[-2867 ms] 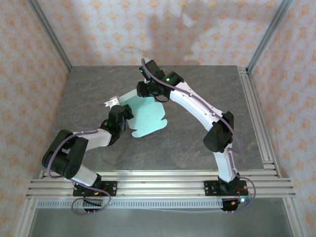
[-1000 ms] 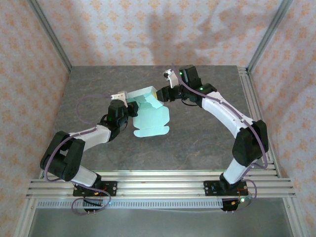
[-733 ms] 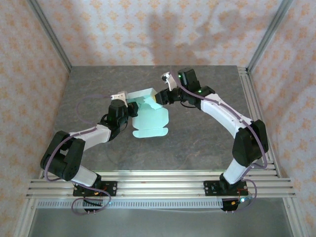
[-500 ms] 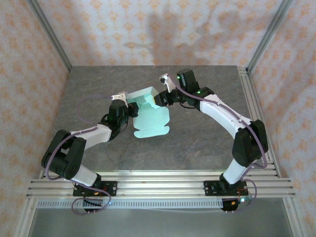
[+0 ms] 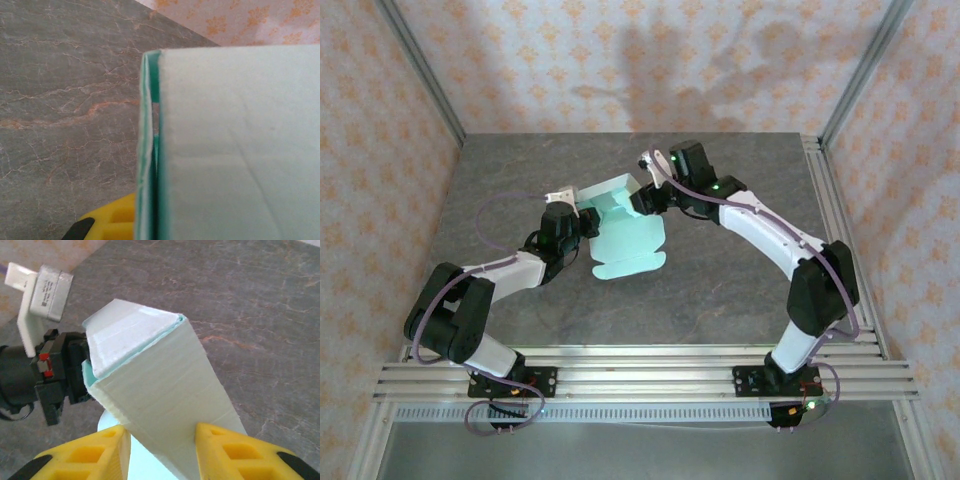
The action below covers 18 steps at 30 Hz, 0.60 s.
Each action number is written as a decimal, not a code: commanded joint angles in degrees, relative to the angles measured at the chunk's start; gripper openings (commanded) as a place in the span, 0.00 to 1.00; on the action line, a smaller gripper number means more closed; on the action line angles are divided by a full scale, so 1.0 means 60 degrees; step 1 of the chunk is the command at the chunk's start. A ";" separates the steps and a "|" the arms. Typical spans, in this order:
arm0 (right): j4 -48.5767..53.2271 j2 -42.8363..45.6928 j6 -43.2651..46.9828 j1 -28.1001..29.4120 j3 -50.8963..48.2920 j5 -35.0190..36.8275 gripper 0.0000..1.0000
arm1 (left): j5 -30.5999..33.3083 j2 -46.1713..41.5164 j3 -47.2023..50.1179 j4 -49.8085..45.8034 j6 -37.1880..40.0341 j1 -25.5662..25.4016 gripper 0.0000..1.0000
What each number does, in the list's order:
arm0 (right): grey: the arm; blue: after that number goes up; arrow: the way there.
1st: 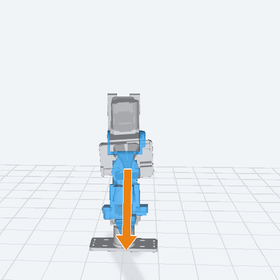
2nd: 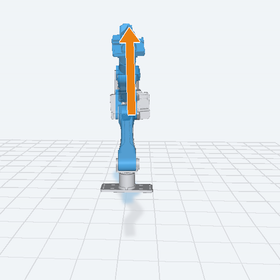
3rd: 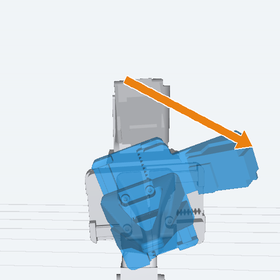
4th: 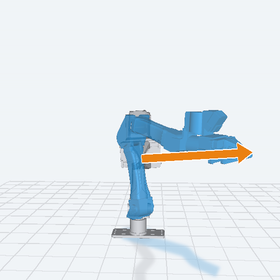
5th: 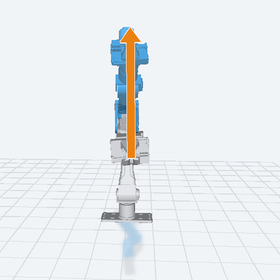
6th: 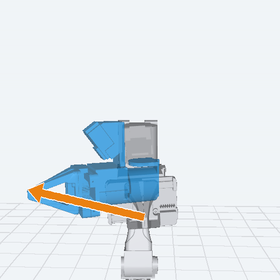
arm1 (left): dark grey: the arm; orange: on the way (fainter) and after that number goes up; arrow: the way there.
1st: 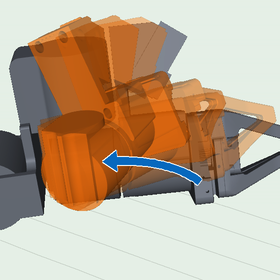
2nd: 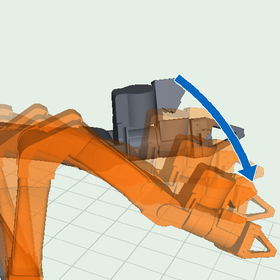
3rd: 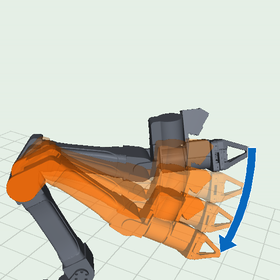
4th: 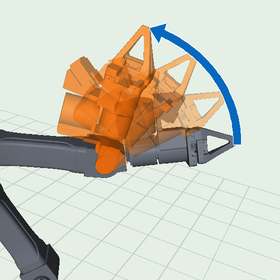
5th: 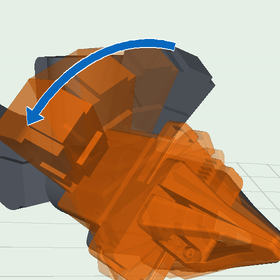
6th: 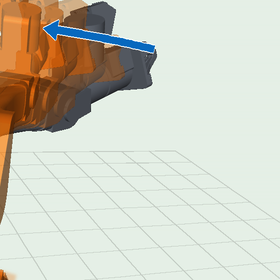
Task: Fold the paper box
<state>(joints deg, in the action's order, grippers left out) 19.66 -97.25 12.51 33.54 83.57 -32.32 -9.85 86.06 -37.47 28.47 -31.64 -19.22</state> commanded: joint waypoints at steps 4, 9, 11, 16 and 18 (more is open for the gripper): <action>-0.0153 -0.0297 -0.0018 0.0468 0.0218 0.1359 0.36 | -0.0282 -0.0003 -0.0364 0.0324 -0.0059 -0.0033 0.00; -0.0526 -0.0334 -0.0085 0.0775 0.0186 0.2300 0.35 | -0.0309 -0.0003 -0.0346 0.0365 -0.0055 -0.0030 0.00; -0.0747 -0.0373 -0.0068 0.0967 0.0149 0.2855 0.33 | -0.0307 -0.0018 -0.0326 0.0381 -0.0057 -0.0041 0.00; -0.1066 -0.0587 -0.0005 0.1362 0.0200 0.4101 0.28 | -0.0336 -0.0043 -0.0316 0.0394 -0.0037 -0.0048 0.00; -0.1147 -0.0650 -0.0035 0.1448 0.0243 0.4400 0.26 | -0.0337 -0.0061 -0.0302 0.0384 -0.0015 -0.0048 0.00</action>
<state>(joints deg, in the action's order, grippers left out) 15.57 -99.37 12.29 40.53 83.70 -9.93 -9.06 86.48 -37.47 27.27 -32.03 -18.70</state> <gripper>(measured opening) 0.268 0.079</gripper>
